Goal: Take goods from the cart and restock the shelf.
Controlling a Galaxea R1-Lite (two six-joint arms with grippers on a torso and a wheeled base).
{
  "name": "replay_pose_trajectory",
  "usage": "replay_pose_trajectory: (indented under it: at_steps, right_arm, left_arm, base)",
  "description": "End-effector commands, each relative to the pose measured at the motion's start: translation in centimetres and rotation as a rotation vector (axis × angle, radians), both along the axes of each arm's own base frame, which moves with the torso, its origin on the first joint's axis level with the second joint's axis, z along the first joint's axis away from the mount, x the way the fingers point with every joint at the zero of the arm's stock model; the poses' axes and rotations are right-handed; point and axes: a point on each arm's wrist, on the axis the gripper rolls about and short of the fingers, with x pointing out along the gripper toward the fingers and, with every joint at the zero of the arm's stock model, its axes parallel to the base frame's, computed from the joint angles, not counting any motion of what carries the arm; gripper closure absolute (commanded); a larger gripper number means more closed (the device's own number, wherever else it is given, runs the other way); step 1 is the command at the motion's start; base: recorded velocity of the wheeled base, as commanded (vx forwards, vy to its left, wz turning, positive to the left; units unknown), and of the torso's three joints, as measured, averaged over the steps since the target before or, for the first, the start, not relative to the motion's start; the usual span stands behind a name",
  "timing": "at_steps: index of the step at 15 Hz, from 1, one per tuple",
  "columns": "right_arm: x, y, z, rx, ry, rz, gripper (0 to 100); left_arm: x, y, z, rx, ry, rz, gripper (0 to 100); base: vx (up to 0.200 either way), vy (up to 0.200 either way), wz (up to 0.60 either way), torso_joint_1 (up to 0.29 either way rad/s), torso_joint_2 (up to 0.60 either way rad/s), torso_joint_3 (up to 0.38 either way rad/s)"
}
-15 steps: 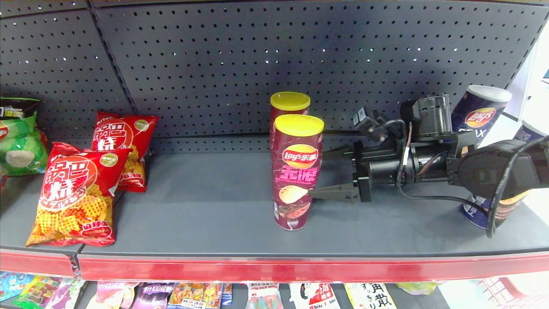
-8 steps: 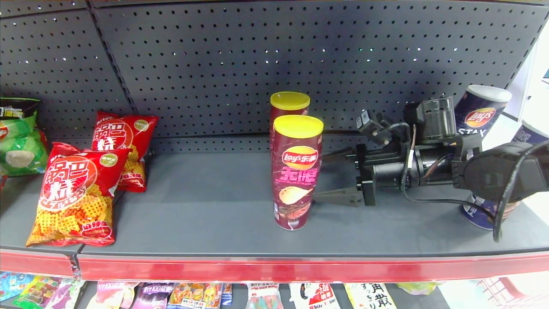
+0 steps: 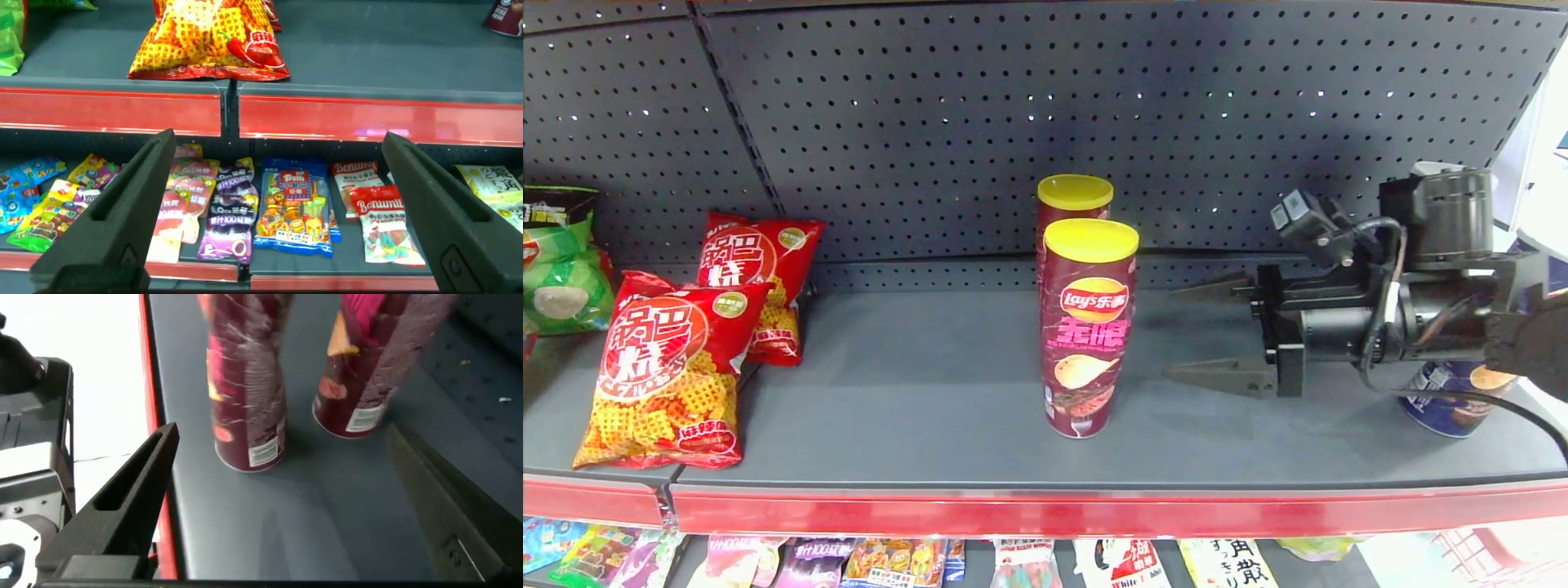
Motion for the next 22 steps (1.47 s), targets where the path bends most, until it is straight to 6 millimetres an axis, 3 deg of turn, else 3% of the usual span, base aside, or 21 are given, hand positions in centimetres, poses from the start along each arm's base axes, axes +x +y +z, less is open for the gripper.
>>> replay_pose_trajectory:
  at_steps: [1, 6, 7, 8, 11, 17, 22]
  right_arm:
    - [-4.6, -2.3, 2.8, 0.05, -0.062, -0.03, 0]
    - [-15.1, -6.4, 6.8, 0.254, -0.061, -0.097, 0]
    - [-16.2, -6.8, 7.0, 0.277, -0.061, -0.101, 0]
    - [-19.8, -8.1, 7.2, 0.347, -0.077, -0.129, 0]
    - [-26.1, -10.5, 7.4, 0.512, -0.157, -0.254, 0]
    - [-31.9, -11.9, 4.5, 0.548, -0.249, -0.524, 0]
    - [-33.7, -12.3, 3.8, 0.562, -0.272, -0.572, 0]
  left_arm:
    - [0.0, 0.0, 0.0, -0.001, 0.001, 0.001, 0]
    - [0.0, 0.0, 0.0, -0.001, 0.001, 0.001, 0]
    - [0.0, 0.0, 0.0, -0.001, 0.001, 0.001, 0]
    - [0.0, 0.0, 0.0, -0.001, 0.001, 0.001, 0]
    - [0.0, 0.0, 0.0, -0.001, 0.001, 0.001, 0]
    - [0.0, 0.0, 0.0, -0.001, 0.001, 0.001, 0]
    - [0.0, 0.0, 0.0, -0.001, 0.001, 0.001, 0]
  base:
    - [0.0, 0.0, 0.0, 0.0, 0.0, 0.0]
    - [0.0, 0.0, 0.0, 0.0, 0.0, 0.0]
    - [0.0, 0.0, 0.0, 0.0, 0.0, 0.0]
    - [0.0, 0.0, 0.0, 0.0, 0.0, 0.0]
    - [0.0, 0.0, 0.0, 0.0, 0.0, 0.0]
    - [0.0, 0.0, 0.0, 0.0, 0.0, 0.0]
    - [0.0, 0.0, 0.0, 0.0, 0.0, 0.0]
